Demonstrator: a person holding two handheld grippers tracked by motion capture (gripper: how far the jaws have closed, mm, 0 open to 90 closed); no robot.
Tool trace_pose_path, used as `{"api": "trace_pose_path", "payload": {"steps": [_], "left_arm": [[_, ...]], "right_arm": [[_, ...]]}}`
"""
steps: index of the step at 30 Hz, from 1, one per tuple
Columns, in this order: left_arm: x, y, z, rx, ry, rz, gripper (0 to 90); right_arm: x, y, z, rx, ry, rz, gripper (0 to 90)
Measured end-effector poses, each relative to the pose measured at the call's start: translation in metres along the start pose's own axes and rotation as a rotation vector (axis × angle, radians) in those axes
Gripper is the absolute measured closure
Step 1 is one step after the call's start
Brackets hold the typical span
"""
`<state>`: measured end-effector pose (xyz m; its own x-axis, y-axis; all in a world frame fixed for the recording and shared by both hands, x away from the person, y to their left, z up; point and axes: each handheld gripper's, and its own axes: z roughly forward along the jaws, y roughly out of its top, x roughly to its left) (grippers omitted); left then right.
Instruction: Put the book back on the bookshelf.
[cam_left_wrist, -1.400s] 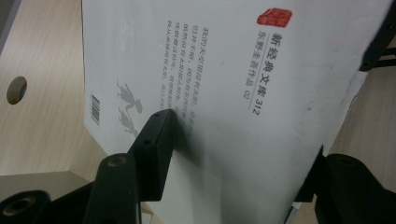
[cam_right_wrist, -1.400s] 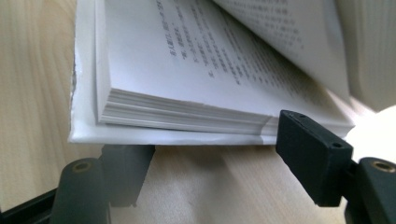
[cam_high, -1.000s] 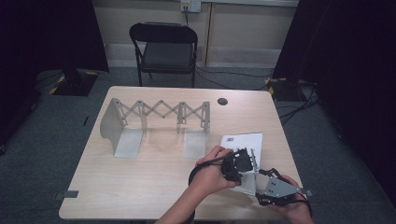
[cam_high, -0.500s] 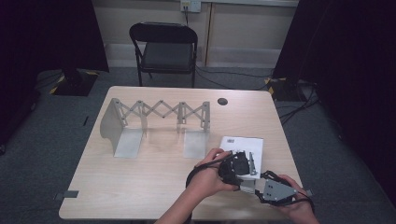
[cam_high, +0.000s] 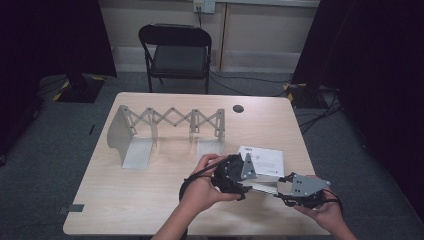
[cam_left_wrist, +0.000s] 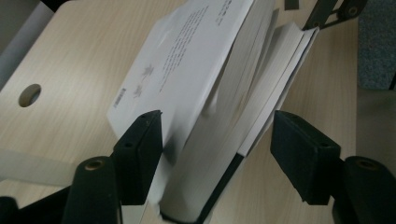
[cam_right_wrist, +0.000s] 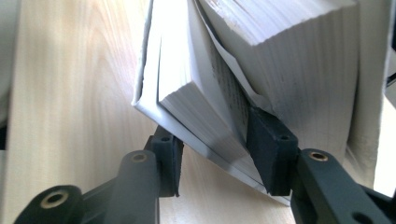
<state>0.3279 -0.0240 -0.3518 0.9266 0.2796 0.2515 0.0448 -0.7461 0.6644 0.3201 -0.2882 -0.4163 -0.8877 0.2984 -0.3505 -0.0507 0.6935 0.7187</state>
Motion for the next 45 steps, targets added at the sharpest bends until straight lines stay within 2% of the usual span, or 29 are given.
{"api": "trace_pose_path", "payload": {"steps": [5,10,16,21,23,24,26,29,32,33,38,40,45], "left_arm": [[0.007,-0.016,-0.014,-0.034,-0.015,-0.057,32.6],[0.013,-0.034,-0.016,-0.044,-0.031,-0.115,33.1],[0.014,-0.05,-0.004,-0.024,-0.069,-0.157,32.0],[0.014,-0.064,0.012,-0.005,-0.092,-0.183,30.1],[0.014,-0.071,0.018,0.013,-0.111,-0.213,28.8],[0.014,-0.074,0.021,0.006,-0.109,-0.215,28.9],[0.014,-0.081,0.025,0.008,-0.106,-0.245,28.9],[0.014,-0.09,0.029,0.024,-0.111,-0.261,28.8],[0.015,-0.098,0.033,0.044,-0.099,-0.268,27.6],[0.014,-0.1,0.035,0.039,-0.1,-0.283,26.6],[0.011,-0.107,0.042,0.055,-0.114,-0.274,23.0],[0.01,-0.11,0.045,0.052,-0.114,-0.262,22.2],[0.009,-0.118,0.052,0.059,-0.117,-0.265,19.4]], "right_arm": [[-0.005,0.003,-0.009,-0.003,0.039,0.019,59.3],[-0.013,0.004,-0.019,-0.028,0.065,0.053,62.1],[-0.017,0.006,-0.024,-0.024,0.093,0.056,62.7],[-0.021,0.006,-0.029,-0.037,0.115,0.092,63.2],[-0.023,0.006,-0.031,-0.042,0.124,0.106,63.5],[-0.024,0.006,-0.033,-0.043,0.127,0.112,63.9],[-0.025,0.005,-0.036,-0.052,0.133,0.126,64.8],[-0.028,0.003,-0.041,-0.068,0.146,0.157,65.6],[-0.03,0.003,-0.043,-0.063,0.145,0.153,66.2],[-0.03,0.004,-0.043,-0.059,0.142,0.152,66.5],[-0.033,0.005,-0.043,-0.061,0.144,0.158,67.4],[-0.034,0.005,-0.044,-0.064,0.156,0.158,67.6],[-0.035,0.005,-0.049,-0.075,0.186,0.161,68.8]]}}
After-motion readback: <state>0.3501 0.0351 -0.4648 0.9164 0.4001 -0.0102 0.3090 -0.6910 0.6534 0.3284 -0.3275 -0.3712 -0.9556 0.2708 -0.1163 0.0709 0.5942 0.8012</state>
